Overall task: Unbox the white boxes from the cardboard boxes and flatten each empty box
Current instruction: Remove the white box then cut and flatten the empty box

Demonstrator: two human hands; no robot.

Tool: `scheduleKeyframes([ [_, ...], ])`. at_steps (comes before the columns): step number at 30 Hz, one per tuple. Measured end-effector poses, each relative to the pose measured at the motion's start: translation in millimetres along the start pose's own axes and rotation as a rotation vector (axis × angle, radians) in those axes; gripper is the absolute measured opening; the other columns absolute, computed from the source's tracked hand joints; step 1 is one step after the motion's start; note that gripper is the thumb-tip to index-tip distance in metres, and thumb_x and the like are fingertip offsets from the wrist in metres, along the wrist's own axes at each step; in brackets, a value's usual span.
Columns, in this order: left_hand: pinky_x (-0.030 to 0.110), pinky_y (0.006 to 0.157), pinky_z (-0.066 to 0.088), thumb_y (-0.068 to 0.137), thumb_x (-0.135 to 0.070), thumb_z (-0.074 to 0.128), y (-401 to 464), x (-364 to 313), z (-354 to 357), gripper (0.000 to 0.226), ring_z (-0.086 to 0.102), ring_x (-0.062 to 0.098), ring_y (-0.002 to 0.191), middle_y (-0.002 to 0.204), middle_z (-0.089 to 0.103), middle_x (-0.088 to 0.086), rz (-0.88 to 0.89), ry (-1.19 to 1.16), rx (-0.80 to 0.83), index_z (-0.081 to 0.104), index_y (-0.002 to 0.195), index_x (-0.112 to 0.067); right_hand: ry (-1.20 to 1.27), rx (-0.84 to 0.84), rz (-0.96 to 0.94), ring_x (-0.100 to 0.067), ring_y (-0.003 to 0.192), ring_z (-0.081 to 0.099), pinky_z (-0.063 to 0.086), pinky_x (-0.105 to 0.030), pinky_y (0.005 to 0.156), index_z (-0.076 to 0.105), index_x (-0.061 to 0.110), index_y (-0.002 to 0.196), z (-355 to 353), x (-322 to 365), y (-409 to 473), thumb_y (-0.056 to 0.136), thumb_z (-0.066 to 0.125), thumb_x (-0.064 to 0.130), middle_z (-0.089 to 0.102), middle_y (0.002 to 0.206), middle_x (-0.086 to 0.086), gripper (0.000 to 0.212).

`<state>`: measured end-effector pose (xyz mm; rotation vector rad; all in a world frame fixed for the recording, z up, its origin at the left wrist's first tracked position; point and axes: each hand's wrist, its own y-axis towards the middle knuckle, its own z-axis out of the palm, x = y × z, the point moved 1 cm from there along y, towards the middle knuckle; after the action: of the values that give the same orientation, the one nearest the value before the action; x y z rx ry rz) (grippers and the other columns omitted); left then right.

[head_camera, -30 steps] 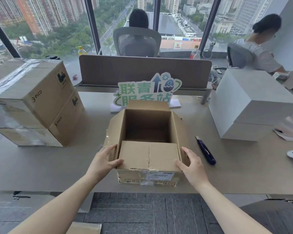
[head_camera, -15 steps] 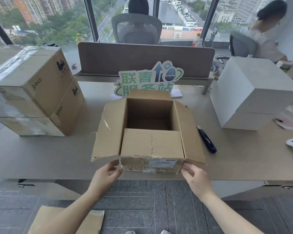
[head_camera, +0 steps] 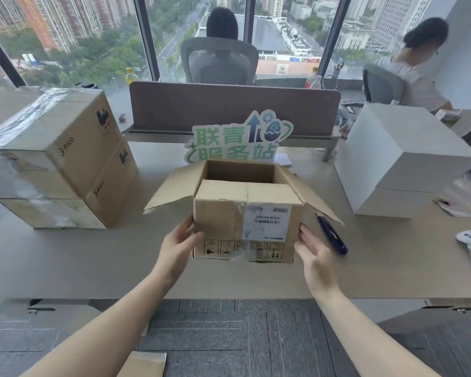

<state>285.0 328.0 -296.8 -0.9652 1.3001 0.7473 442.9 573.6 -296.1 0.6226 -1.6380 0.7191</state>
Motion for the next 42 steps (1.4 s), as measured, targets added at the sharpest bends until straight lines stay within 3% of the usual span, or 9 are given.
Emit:
scheduleKeyframes([
  [3, 0.01, 0.088, 0.048, 0.089, -0.009, 0.063, 18, -41, 2, 0.053, 0.062, -0.008, 0.107, 0.109, 0.07, -0.023, 0.099, -0.012, 0.002, 0.05, 0.138, -0.025, 0.029, 0.008, -0.112, 0.024, 0.108, 0.051, 0.039, -0.001, 0.089, 0.057, 0.021, 0.136, 1, 36, 18, 0.098, 0.051, 0.006, 0.061, 0.122, 0.025, 0.041],
  [8, 0.007, 0.084, 0.048, 0.092, -0.001, 0.056, 45, -85, -9, 0.057, 0.06, -0.011, 0.106, 0.118, 0.065, -0.022, 0.152, 0.005, 0.051, 0.047, 0.144, -0.023, 0.056, 0.026, -0.244, 0.004, 0.121, 0.055, 0.041, -0.016, 0.102, 0.059, 0.018, 0.134, 5, 79, 47, 0.089, 0.05, 0.025, 0.065, 0.124, 0.015, 0.047],
  [15, 0.039, 0.111, 0.037, 0.073, -0.047, 0.072, 52, -81, -13, 0.083, 0.055, 0.012, 0.127, 0.136, 0.06, -0.008, 0.122, 0.048, 0.168, 0.041, 0.148, -0.026, 0.002, 0.155, -0.199, 0.018, 0.121, 0.046, 0.033, -0.014, 0.103, 0.039, 0.026, 0.15, 14, 75, 68, 0.089, 0.059, 0.045, 0.054, 0.14, 0.02, 0.066],
  [20, 0.028, 0.103, 0.044, 0.056, -0.067, 0.081, 45, -58, -17, 0.104, 0.054, 0.006, 0.127, 0.136, 0.059, -0.012, 0.106, 0.036, 0.228, 0.04, 0.147, -0.035, -0.083, 0.174, -0.153, 0.001, 0.126, 0.053, 0.034, -0.033, 0.115, 0.06, 0.027, 0.134, 6, 53, 64, 0.079, 0.053, 0.081, 0.065, 0.128, 0.018, 0.077],
  [24, 0.019, 0.09, 0.051, 0.049, -0.066, 0.086, 40, -34, -22, 0.112, 0.059, 0.009, 0.122, 0.133, 0.063, -0.005, 0.015, 0.06, 0.227, 0.046, 0.144, -0.024, -0.126, 0.235, -0.066, 0.004, 0.119, 0.056, 0.04, -0.022, 0.106, 0.057, 0.035, 0.123, -2, 28, 59, 0.071, 0.062, 0.079, 0.067, 0.119, 0.024, 0.068],
  [32, 0.051, 0.096, 0.05, 0.06, -0.075, 0.07, 45, -37, -19, 0.065, 0.067, 0.02, 0.108, 0.106, 0.074, -0.008, -0.033, 0.152, 0.068, 0.068, 0.117, -0.043, -0.189, 0.162, -0.015, 0.008, 0.09, 0.061, 0.047, -0.007, 0.066, 0.059, 0.039, 0.109, 12, 28, 60, 0.095, 0.057, 0.045, 0.066, 0.104, 0.024, 0.016],
  [34, 0.053, 0.094, 0.053, 0.059, -0.078, 0.07, 50, -49, -20, 0.061, 0.07, 0.021, 0.095, 0.098, 0.076, -0.006, -0.01, 0.183, 0.023, 0.071, 0.111, -0.044, -0.223, 0.122, -0.048, 0.016, 0.089, 0.057, 0.043, -0.006, 0.074, 0.058, 0.043, 0.106, 13, 38, 64, 0.096, 0.054, 0.046, 0.062, 0.1, 0.032, 0.011],
  [38, 0.042, 0.077, 0.06, 0.082, -0.064, 0.063, 57, -74, -21, 0.024, 0.073, 0.023, 0.069, 0.083, 0.075, -0.014, 0.058, 0.358, -0.109, 0.075, 0.092, -0.045, -0.265, 0.072, -0.099, 0.017, 0.105, 0.055, 0.04, -0.014, 0.092, 0.068, 0.035, 0.114, 12, 48, 78, 0.097, 0.053, 0.051, 0.067, 0.106, 0.031, 0.027],
  [42, 0.036, 0.072, 0.058, 0.088, -0.063, 0.057, 71, -95, -18, 0.04, 0.069, 0.023, 0.056, 0.079, 0.074, -0.006, 0.029, 0.488, -0.171, 0.077, 0.081, -0.03, -0.367, -0.007, -0.105, -0.007, 0.099, 0.058, 0.042, -0.03, 0.089, 0.069, 0.026, 0.109, 15, 57, 93, 0.084, 0.045, 0.066, 0.065, 0.099, 0.018, 0.053],
])
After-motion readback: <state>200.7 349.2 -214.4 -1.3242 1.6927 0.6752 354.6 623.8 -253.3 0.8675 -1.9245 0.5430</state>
